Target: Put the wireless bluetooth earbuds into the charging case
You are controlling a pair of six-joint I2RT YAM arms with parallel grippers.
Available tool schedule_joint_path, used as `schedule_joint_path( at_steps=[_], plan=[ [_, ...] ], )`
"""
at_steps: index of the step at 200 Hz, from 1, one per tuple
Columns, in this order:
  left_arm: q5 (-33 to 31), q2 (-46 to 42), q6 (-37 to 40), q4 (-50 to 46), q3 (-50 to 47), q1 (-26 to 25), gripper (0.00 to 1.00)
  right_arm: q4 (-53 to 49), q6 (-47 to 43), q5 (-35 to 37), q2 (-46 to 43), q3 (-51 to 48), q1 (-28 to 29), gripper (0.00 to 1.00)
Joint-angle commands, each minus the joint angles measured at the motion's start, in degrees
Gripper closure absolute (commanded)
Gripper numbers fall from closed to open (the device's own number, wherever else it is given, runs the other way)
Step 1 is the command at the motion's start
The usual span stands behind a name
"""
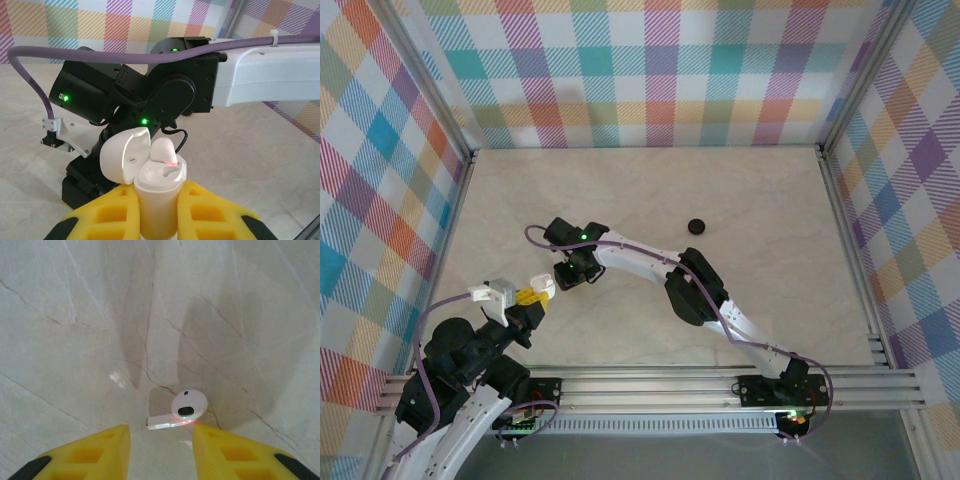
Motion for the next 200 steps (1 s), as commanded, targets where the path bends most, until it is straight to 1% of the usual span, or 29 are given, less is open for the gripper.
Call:
schedule_joint_path(
  at_steps=[1, 29, 63, 119, 164, 183, 200],
  plan=[
    [-0.26, -0.47, -1.47, 2.2, -0.28, -0.48, 1.0, 0.17, -0.04, -1.38, 1.7, 1.89, 0.2, 0.61],
    [-0.51, -0.14, -1.64, 2.65, -0.03, -0.48, 1.0, -0.03, 1.28, -1.87, 3.21, 3.02, -0.21, 0.6],
    [1.18, 2.19, -2.57, 1.58, 1.54, -0.48, 1.0, 0.21, 2.73, -3.19, 5.49, 4.17, -0.62, 0.58],
    [0.57, 1.96, -3.41, 2.13, 0.34, -0.48, 1.0, -1.68, 3.84, -0.82, 7.97, 6.74, -1.27, 0.59],
    [0.42, 1.41, -2.92, 3.06, -1.25, -0.48, 1.0, -2.88, 1.5, 1.55, 8.01, 6.47, -2.91, 0.6],
    [0.52, 0.53, -2.35, 5.64, -2.59, -0.48, 1.0, -4.21, 0.38, 1.53, 7.78, 6.31, -4.03, 0.61],
    [1.84, 0.1, -1.21, 9.31, -3.55, -0.48, 1.0, -5.06, -2.53, 3.58, 6.32, 4.3, -4.62, 0.63]
  ],
)
